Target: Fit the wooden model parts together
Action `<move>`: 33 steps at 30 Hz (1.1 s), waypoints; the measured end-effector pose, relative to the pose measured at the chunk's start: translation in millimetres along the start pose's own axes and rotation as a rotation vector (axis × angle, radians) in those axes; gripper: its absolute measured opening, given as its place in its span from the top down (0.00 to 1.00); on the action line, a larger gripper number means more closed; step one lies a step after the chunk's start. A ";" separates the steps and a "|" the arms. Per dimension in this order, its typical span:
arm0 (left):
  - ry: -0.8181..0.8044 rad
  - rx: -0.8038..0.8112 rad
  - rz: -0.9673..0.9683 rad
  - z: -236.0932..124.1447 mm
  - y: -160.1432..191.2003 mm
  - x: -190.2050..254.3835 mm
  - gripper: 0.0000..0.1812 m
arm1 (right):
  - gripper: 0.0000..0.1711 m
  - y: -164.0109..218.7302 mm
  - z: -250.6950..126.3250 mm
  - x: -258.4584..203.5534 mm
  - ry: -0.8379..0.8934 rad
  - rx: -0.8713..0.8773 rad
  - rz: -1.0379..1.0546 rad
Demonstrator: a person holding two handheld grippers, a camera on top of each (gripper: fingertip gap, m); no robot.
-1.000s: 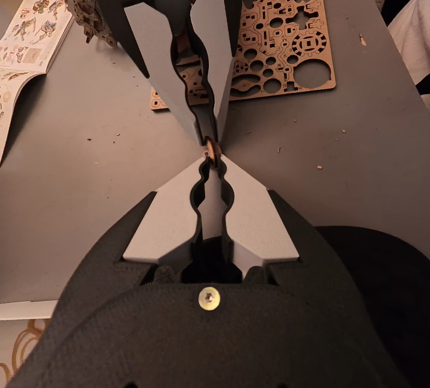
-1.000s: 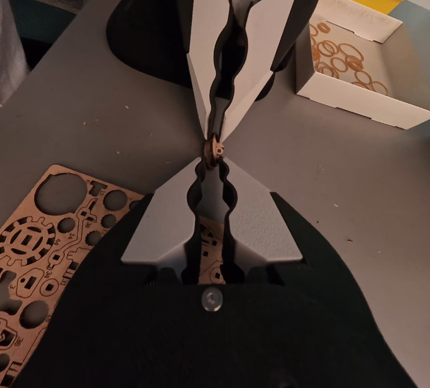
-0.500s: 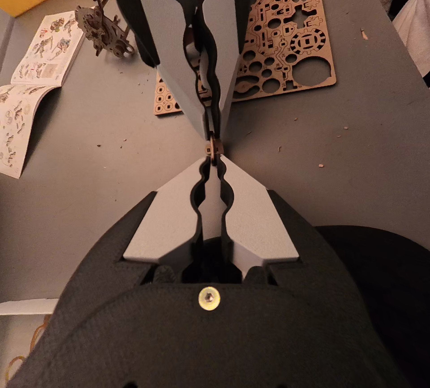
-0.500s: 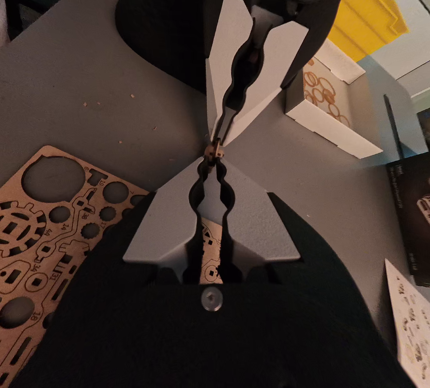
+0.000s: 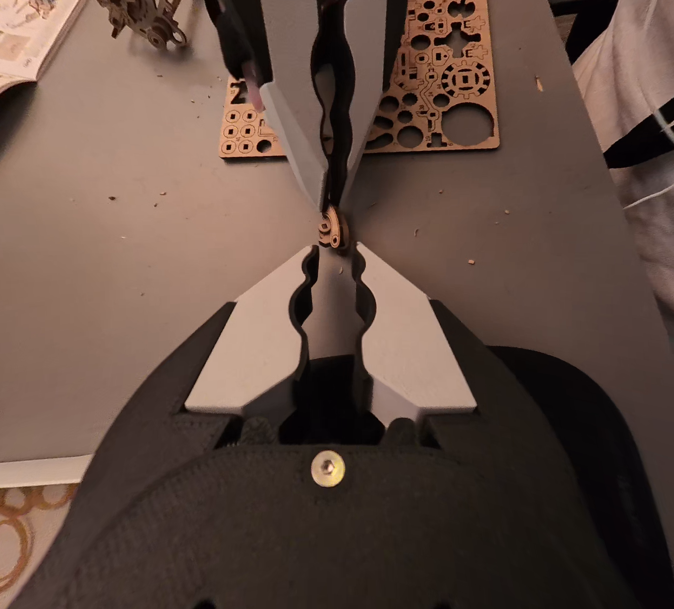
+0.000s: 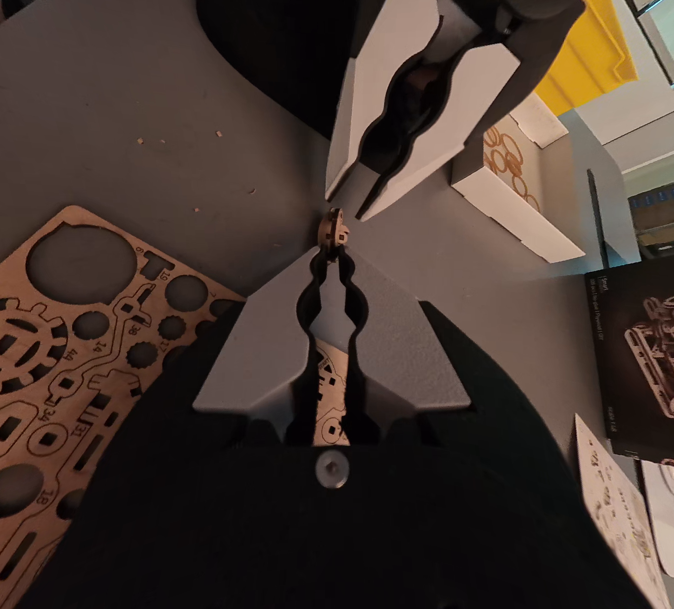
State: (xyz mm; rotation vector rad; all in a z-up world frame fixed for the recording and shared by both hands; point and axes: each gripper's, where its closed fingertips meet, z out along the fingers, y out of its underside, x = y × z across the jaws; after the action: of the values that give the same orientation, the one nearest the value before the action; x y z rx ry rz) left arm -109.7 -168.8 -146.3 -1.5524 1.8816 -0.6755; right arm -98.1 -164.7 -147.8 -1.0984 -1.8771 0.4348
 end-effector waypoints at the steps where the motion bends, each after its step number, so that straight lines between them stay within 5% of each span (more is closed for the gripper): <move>1: 0.005 -0.002 -0.012 0.4 0.5 0.1 0.91 | 0.97 0.0 0.0 0.1 0.006 -0.005 -0.012; 33: -0.077 -0.036 0.048 9.7 -1.6 -2.0 0.97 | 0.91 -8.6 3.6 -3.4 -0.021 -0.003 0.064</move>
State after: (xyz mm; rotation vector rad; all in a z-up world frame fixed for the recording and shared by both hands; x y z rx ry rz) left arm -101.2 -167.2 -151.6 -1.5283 1.8772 -0.5561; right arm -104.8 -171.8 -145.9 -1.1626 -1.8659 0.4814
